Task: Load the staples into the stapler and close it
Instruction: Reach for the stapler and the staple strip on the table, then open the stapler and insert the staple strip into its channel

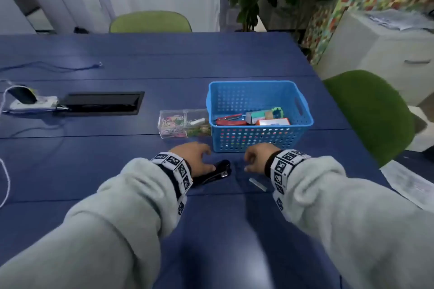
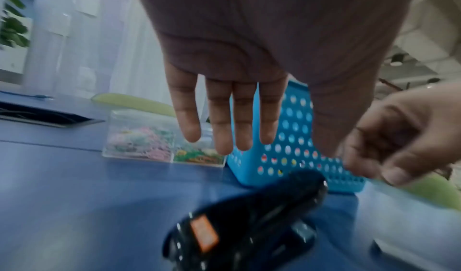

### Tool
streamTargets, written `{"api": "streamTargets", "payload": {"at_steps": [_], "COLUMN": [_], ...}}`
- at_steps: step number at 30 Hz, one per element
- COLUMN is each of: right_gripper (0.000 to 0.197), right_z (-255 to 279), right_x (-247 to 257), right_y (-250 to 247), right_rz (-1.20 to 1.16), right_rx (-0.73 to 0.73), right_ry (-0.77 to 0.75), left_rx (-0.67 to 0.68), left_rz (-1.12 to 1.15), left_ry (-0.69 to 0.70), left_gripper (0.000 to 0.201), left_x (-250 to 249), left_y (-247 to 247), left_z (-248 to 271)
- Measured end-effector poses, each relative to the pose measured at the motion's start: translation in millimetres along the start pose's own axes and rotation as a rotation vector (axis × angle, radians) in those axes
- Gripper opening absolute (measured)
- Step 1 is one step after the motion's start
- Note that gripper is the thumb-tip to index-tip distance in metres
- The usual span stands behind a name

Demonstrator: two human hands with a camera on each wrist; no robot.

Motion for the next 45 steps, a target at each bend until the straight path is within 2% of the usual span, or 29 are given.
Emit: {"api": "streamTargets", "payload": {"at_steps": [3, 6, 13, 17, 21, 26, 31, 33, 38, 42, 45], "right_gripper": [0.042, 0.053, 0.042, 0.037, 0.029, 0.031, 0.033, 0.035, 0.034, 0.033, 0.033], "right_z": [-15.6, -25.8, -45.6, -50.4, -48.0, -40.6, -38.3, -38.3, -36.7, -36.9, -36.2], "right_x": [10.8, 19.5, 42.4, 49.2, 44.9, 37.5, 32.9, 33.0, 33.6, 32.2, 31.1], "right_y": [17.7, 36.1, 54.7, 59.8, 60.0, 58.9, 64.5, 64.5, 64.4, 64.8, 64.7], "right_rz": [0.022, 0.045, 0.129, 0.153, 0.141, 0.145, 0.162, 0.165, 0.172, 0.164, 0.149], "right_rx": [0.072, 0.134, 0.169, 0.188, 0.19, 0.158, 0.175, 0.18, 0.176, 0.173, 0.16], "right_ry": [-0.023, -0.054, -0.102, -0.096, -0.07, -0.095, -0.078, -0.072, -0.073, -0.075, -0.076], "left_rx": [0.056, 0.083, 0.065, 0.056, -0.017, -0.114, -0.144, -0.115, 0.084, 0.166, 0.181], "left_rz": [0.005, 0.017, 0.032, 0.034, 0.111, 0.227, 0.164, 0.125, -0.052, -0.195, -0.14], "left_ry": [0.004, 0.016, 0.026, 0.04, 0.055, 0.012, -0.072, -0.115, -0.236, -0.232, -0.175], "left_gripper": [0.057, 0.053, 0.027, 0.026, 0.034, 0.028, 0.027, 0.026, 0.028, 0.041, 0.041], "left_x": [-2.9, -6.0, -10.6, -12.2, -8.9, 24.0, 69.1, 81.0, 99.7, 98.8, 86.3], "left_y": [18.6, 32.8, 36.3, 33.2, 14.5, -8.7, -16.1, -14.1, 13.3, 32.4, 46.2], "left_z": [-12.2, -21.9, -31.9, -27.6, -15.7, 15.9, 33.0, 32.9, 25.4, 16.2, 8.8]}}
Point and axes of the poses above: each hand's wrist, its own z-axis away from the middle knuckle, its own y-axis out of the palm, x = y × z, the point moved 10 cm from there along -z, towards the middle knuckle, and after that the axes turned 9 degrees about y, right-handed, at the moved point
